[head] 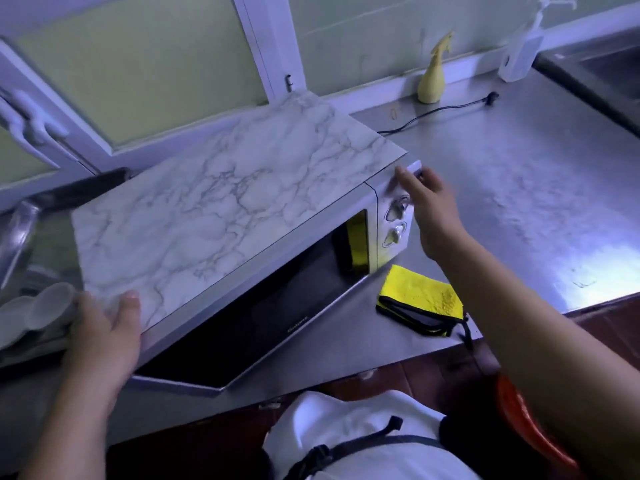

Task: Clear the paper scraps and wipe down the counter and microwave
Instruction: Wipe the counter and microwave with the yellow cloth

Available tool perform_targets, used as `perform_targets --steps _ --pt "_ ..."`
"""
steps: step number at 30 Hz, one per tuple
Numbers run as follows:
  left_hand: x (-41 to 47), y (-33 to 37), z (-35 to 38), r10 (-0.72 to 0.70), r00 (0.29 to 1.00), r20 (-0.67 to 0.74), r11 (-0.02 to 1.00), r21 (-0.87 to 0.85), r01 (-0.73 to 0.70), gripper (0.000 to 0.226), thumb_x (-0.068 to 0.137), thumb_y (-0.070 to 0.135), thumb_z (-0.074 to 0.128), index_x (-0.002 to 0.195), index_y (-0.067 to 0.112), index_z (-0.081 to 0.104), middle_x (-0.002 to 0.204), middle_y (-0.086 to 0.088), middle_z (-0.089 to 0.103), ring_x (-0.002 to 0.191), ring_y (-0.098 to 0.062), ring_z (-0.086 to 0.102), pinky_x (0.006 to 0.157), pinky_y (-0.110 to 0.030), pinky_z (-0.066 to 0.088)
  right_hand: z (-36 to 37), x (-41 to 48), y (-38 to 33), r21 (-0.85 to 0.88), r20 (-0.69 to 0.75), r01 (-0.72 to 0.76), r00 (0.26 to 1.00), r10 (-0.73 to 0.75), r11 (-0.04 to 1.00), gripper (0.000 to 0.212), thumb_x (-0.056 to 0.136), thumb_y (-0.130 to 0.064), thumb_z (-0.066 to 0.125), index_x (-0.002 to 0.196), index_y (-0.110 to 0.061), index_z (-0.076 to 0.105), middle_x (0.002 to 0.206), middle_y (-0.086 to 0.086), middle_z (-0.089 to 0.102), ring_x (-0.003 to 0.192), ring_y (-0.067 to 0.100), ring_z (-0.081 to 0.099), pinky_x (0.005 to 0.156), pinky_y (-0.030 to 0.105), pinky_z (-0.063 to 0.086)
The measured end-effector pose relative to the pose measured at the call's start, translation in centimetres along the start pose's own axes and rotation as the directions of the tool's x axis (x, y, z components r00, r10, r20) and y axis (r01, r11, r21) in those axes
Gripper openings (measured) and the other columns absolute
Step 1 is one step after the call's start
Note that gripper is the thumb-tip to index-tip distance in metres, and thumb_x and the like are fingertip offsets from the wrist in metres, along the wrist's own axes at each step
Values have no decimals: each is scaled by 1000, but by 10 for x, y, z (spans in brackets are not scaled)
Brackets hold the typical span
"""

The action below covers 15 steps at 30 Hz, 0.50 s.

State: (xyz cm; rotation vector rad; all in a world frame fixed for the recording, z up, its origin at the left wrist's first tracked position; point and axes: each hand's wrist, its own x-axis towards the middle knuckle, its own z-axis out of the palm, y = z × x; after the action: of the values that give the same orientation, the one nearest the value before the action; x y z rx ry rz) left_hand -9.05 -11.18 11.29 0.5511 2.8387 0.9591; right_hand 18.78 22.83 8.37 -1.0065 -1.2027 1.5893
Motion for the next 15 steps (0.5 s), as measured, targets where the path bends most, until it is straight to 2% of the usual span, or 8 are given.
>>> perform_targets --steps 3,5,6,8,9,10,13,15 --pt "-13 -2 0 74 997 16 997 -9 -74 62 93 54 39 149 34 22 157 -13 33 139 -35 37 111 -53 31 -20 -20 37 -59 -33 -57 998 55 997 47 76 -53 73 114 -26 66 115 -7 71 105 5 66 88 24 50" --pt "-16 0 -2 55 998 10 998 -29 -55 62 92 53 40 150 35 25 156 -11 35 139 -33 38 113 -53 32 -39 -40 77 -339 -93 -85 994 57 937 67 76 -59 73 132 -25 56 135 -1 58 126 14 54 103 35 44" --pt "-17 2 -3 44 999 18 998 -41 -44 61 93 52 42 150 36 25 156 -10 35 139 -32 39 114 -52 32 -52 -47 98 -551 -62 -90 996 66 830 72 78 -57 73 138 -23 51 141 2 52 132 20 48 108 40 39" --pt "-21 5 -5 28 999 39 999 -43 -26 59 96 49 44 151 34 27 158 -10 32 141 -30 36 116 -49 30 -79 -57 132 -915 67 -1 986 153 404 77 80 -59 71 144 -25 44 150 6 42 140 28 36 113 44 27" --pt "-23 8 -7 30 999 44 999 -25 -29 61 94 49 45 150 32 30 158 -10 31 142 -30 34 117 -48 28 -91 -61 144 -979 127 90 972 200 184 81 79 -64 67 147 -27 41 153 5 38 141 28 33 114 44 23" --pt "-26 12 -9 41 998 41 999 9 -42 64 90 52 46 149 29 36 158 -11 30 144 -30 31 118 -47 26 -100 -64 153 -982 187 184 957 221 35 84 79 -67 64 149 -28 37 154 4 36 141 28 32 114 43 21" --pt "-40 37 -9 127 991 -37 988 95 -123 65 79 54 50 138 28 51 158 -11 27 146 -28 23 120 -45 21 -110 -65 163 -931 287 319 940 185 -179 72 86 -59 55 149 -27 39 149 3 44 132 29 44 106 40 29" --pt "-52 59 -2 273 956 -110 962 56 -268 54 81 45 56 131 25 59 155 -10 33 144 -27 25 118 -39 22 -105 -60 159 -921 287 315 947 146 -231 57 89 -48 54 141 -27 48 139 2 54 121 29 54 96 38 35"
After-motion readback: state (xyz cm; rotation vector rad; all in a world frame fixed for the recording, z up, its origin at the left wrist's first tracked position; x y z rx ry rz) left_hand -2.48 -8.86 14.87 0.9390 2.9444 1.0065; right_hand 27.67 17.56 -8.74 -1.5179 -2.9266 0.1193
